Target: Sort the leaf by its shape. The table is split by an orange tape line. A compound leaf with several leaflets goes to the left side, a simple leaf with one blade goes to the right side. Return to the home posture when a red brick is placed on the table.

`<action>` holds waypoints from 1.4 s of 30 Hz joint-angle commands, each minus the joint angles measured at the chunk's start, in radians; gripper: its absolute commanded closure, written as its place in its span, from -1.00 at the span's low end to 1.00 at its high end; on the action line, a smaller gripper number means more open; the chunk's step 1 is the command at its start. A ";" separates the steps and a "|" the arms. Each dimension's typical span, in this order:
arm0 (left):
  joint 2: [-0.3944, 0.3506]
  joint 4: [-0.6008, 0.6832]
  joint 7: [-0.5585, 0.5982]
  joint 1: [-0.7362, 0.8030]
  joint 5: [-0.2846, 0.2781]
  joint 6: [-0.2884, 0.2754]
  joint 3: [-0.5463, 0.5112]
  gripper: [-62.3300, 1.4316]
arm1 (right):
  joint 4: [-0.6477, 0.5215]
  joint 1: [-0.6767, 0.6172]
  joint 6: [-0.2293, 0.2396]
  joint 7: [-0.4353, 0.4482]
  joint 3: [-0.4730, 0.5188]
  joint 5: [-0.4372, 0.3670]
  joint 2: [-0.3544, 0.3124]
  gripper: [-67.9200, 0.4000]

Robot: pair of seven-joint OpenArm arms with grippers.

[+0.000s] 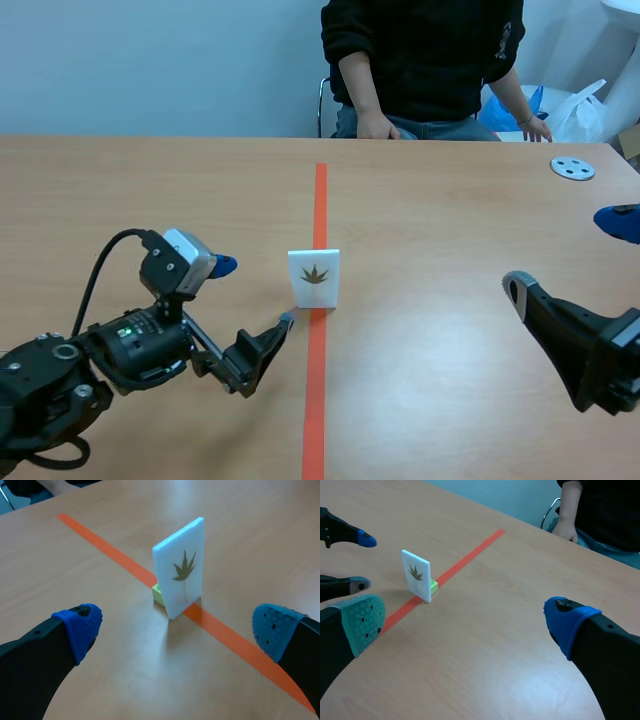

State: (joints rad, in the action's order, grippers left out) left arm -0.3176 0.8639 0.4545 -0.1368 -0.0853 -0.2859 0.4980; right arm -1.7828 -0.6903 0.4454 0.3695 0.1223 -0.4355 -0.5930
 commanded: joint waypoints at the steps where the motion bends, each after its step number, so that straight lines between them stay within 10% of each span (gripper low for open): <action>1: 0.024 0.000 0.028 -0.038 0.005 0.013 0.008 -1.00 | -0.002 0.012 -0.003 0.019 0.001 -0.014 -0.010 -1.00; 24: 0.172 -0.325 0.050 -0.260 0.026 0.082 0.151 -0.80 | -0.002 0.012 -0.003 0.029 0.001 -0.014 0.012 -1.00; 36: 0.204 -0.328 0.050 -0.260 -0.064 0.098 0.225 -0.27 | -0.002 0.012 -0.003 0.029 0.001 -0.014 0.012 -1.00; 42: 0.200 -0.328 0.043 -0.260 -0.145 0.146 0.227 0.30 | -0.002 0.012 -0.003 0.029 0.001 -0.014 0.012 -1.00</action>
State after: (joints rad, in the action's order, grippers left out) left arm -0.1219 0.5167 0.4831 -0.3820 -0.2214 -0.1329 0.7307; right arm -1.7828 -0.6903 0.4427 0.3779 0.1223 -0.4358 -0.5732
